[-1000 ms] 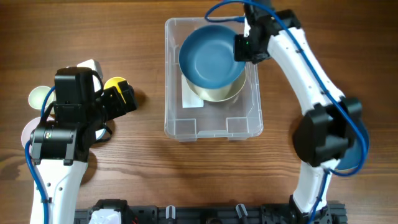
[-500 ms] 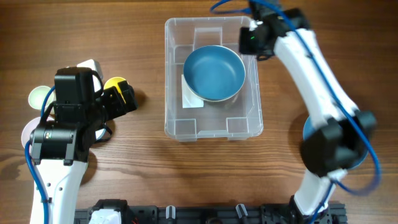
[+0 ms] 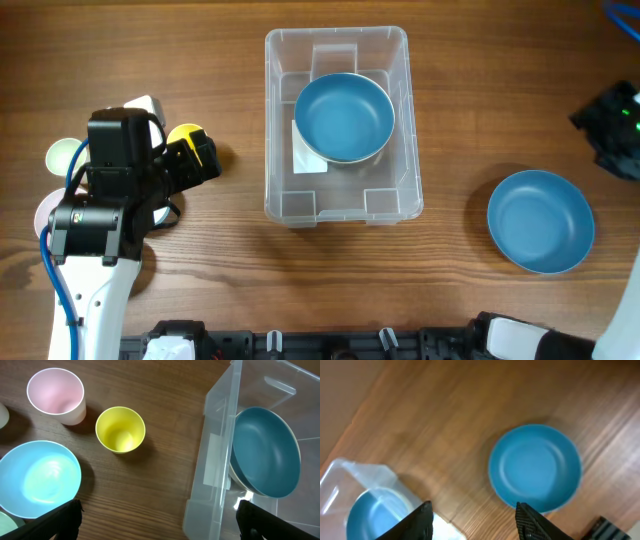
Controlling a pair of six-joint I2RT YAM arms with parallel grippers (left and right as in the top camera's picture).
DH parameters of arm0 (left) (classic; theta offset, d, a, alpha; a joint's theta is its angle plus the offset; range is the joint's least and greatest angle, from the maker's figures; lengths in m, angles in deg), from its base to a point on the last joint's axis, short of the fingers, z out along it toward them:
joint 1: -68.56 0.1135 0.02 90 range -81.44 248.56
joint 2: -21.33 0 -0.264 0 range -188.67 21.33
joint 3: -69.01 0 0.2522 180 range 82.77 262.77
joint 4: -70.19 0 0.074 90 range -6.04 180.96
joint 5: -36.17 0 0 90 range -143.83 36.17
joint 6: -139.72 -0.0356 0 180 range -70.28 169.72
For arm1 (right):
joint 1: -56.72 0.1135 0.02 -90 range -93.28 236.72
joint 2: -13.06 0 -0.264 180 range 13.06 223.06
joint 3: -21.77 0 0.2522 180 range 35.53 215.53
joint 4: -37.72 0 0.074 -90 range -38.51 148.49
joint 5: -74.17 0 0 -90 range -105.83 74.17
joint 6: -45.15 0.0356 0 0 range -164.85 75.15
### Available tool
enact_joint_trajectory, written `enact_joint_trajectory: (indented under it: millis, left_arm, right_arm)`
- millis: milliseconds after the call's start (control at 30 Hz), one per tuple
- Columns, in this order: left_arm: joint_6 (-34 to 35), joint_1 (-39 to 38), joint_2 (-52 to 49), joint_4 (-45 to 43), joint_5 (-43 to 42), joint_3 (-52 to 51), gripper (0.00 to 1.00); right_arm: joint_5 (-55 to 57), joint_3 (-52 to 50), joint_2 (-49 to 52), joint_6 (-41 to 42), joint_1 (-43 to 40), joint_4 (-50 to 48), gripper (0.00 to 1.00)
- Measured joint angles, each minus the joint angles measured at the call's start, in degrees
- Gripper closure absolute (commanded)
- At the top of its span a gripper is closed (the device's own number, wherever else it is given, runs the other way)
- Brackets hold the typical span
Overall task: Pack container
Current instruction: 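Grasp the second dark teal bowl rim with the right gripper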
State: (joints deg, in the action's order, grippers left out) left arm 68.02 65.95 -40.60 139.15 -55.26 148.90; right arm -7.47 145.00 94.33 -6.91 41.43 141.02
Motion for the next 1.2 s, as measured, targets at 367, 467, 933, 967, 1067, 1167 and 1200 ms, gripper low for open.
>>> enact_joint_trajectory:
  millis: [367, 467, 933, 967, 1067, 1167, 1200]
  left_arm:
    - [0.0, 0.0, 0.0, 0.1, -0.1, 0.0, 0.00]
    - [0.0, 0.0, 0.0, 0.1, -1.2, 0.0, 0.00]
    - [0.0, 0.0, 0.0, 0.1, -1.9, 0.0, 0.00]
    - [0.0, 0.0, 0.0, 0.1, -1.9, 0.0, 0.00]
    - [0.0, 0.0, 0.0, 0.1, -1.9, 0.0, 0.00]
    - [0.0, 0.0, 0.0, 0.1, -1.9, 0.0, 0.00]
    - [0.0, 0.0, 0.0, 0.1, -1.9, 0.0, 0.00]
  right_arm:
    - [-9.0, -32.9, -9.3, -6.2, -9.9, -14.9, 0.32]
    - [-11.9, -47.3, -5.2, -5.9, -9.9, -26.9, 0.33]
    - [-14.1, -55.5, 11.4, -5.4, -2.4, -43.7, 0.34]
    - [-13.3, -55.5, 11.6, -5.0, -2.3, -43.8, 0.35]
    - [-9.4, -55.5, 12.3, -3.6, -2.3, -44.1, 0.47]
    - [-7.3, -55.5, 12.3, -2.3, -2.3, -44.7, 0.64]
    - [-6.9, -55.5, 12.3, -2.4, -2.3, -44.7, 0.69]
